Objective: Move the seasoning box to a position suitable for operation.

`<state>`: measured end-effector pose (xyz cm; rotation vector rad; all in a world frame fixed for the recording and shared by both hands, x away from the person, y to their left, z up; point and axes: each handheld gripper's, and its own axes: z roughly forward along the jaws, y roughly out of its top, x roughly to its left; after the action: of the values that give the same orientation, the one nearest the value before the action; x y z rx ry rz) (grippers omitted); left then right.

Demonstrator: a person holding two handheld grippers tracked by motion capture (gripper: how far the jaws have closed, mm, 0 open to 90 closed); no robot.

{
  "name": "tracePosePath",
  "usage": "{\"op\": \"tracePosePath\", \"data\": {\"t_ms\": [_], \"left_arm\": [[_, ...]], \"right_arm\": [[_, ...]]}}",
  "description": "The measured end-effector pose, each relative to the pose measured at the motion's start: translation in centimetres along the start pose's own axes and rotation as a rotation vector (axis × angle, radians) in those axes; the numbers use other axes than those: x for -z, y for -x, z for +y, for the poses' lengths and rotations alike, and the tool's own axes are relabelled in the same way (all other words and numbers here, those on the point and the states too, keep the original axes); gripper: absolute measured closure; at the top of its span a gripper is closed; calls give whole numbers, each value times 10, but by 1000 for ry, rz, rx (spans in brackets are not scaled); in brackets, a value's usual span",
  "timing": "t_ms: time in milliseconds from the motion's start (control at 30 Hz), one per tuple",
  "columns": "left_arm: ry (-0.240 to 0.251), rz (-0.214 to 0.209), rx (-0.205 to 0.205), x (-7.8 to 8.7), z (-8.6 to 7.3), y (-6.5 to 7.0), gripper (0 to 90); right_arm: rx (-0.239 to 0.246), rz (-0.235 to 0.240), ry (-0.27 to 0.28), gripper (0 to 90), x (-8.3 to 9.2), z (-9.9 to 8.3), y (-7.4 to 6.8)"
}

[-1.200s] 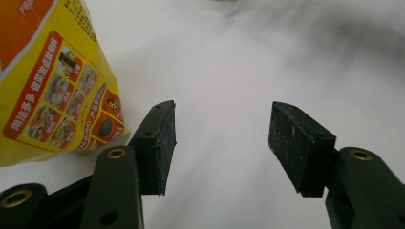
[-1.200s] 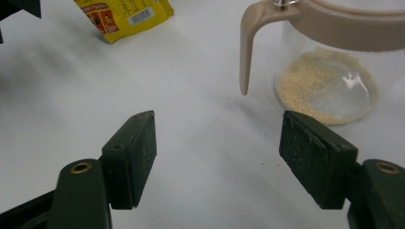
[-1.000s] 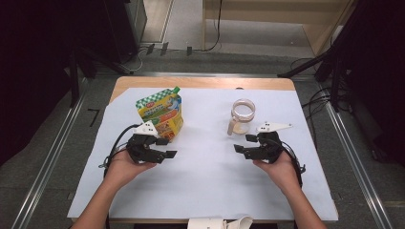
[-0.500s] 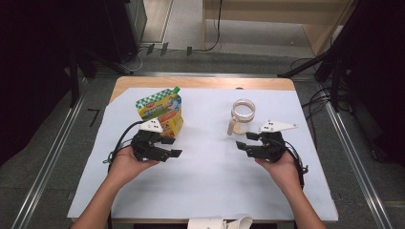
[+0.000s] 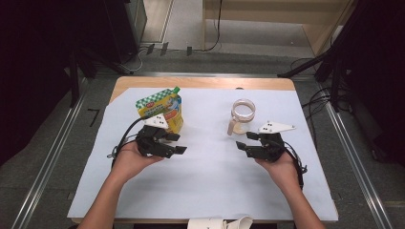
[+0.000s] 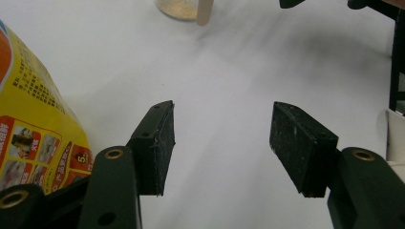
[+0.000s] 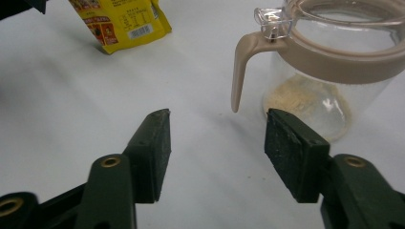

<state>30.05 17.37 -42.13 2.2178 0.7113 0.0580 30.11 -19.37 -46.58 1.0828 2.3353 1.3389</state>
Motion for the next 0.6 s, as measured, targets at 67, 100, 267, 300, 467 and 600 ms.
{"op": "tracePosePath", "data": {"t_ms": [67,100,267,300,467,600], "left_arm": [[-5,-2,7,-2,-3,1,421],[-5,-2,7,-2,-3,1,421],[1,-12,8,-4,-3,4,414],[6,-16,8,-3,-2,5,410],[7,-9,9,0,-3,5,397],[25,0,29,4,-5,5,396]], "right_arm": [[7,1,-7,425,-1,0,0],[7,1,-7,425,-1,0,0],[11,-32,-6,394,-3,4,6],[2,-36,-3,388,-4,5,8],[-6,-77,3,350,-7,6,20],[-42,-110,11,325,-11,5,30]]}}
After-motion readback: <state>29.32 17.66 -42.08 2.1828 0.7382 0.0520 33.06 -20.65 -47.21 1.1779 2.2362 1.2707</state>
